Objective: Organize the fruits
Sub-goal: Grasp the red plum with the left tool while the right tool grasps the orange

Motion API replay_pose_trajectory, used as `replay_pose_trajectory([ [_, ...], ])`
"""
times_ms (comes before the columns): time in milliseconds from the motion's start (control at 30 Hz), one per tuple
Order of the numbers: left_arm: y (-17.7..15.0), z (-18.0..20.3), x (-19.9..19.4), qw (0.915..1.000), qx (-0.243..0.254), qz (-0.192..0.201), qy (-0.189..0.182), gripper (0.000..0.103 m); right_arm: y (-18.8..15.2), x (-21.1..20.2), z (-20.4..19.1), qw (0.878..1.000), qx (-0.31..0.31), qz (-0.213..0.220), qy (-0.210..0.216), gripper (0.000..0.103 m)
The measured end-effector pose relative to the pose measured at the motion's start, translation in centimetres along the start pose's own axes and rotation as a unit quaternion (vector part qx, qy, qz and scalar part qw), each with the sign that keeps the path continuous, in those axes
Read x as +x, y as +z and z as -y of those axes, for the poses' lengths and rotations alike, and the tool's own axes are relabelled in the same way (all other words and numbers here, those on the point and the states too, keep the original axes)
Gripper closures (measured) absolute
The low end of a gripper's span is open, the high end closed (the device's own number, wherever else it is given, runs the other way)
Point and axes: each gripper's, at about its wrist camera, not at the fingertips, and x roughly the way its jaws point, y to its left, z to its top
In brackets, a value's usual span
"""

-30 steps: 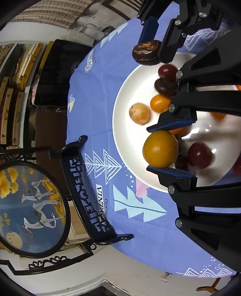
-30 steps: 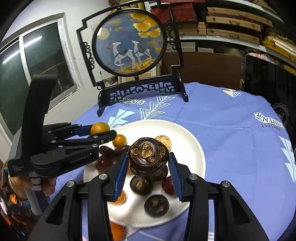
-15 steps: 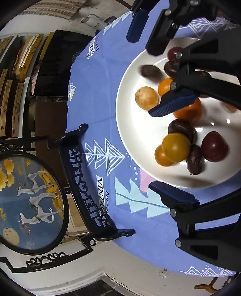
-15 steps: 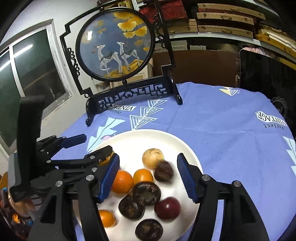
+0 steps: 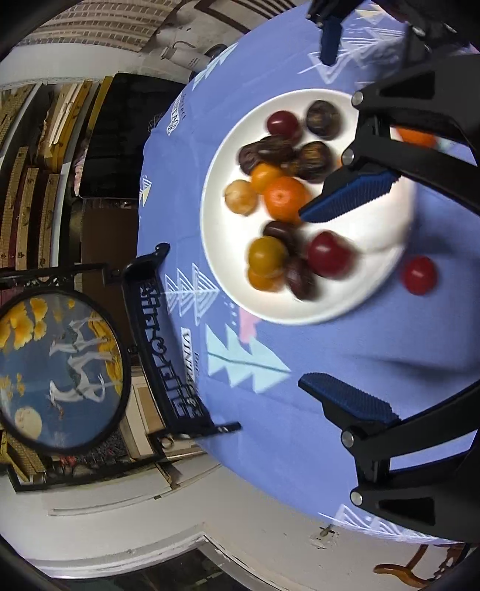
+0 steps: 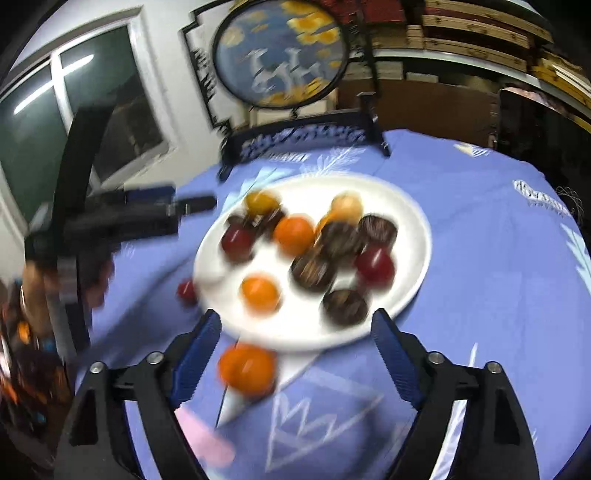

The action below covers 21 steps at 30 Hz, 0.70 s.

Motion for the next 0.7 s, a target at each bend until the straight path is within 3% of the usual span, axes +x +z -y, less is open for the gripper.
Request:
replay_pose_trajectory([
  [167,-3.6,-1.6,-1.8,0.9999,0.005,-0.014,-0.001,0.019,-2.3,1.4,-3.5,0.997,-0.067,-0.027,-0.027,0.018],
  [367,-7.1,-2.2,-2.7,0.9990,0.024,-0.037,-0.008,0.017,-1.7,4.0,-3.7,0.997,-0.037,-0.057,-0.025,0.019],
  [467,-8.0,-1.5,-2.4,0.9979,0.043,-0.045,-0.015,0.017,-1.8,5.0,-3.7,0.996,-0.031,-0.078,-0.014,0.058],
  [700,-8.0,0.5,-0.1,0.9961,0.063,-0.055,-0.030,0.017,-2.7,3.0,-3.4,0.998,-0.020,-0.066,-0.011,0.058],
])
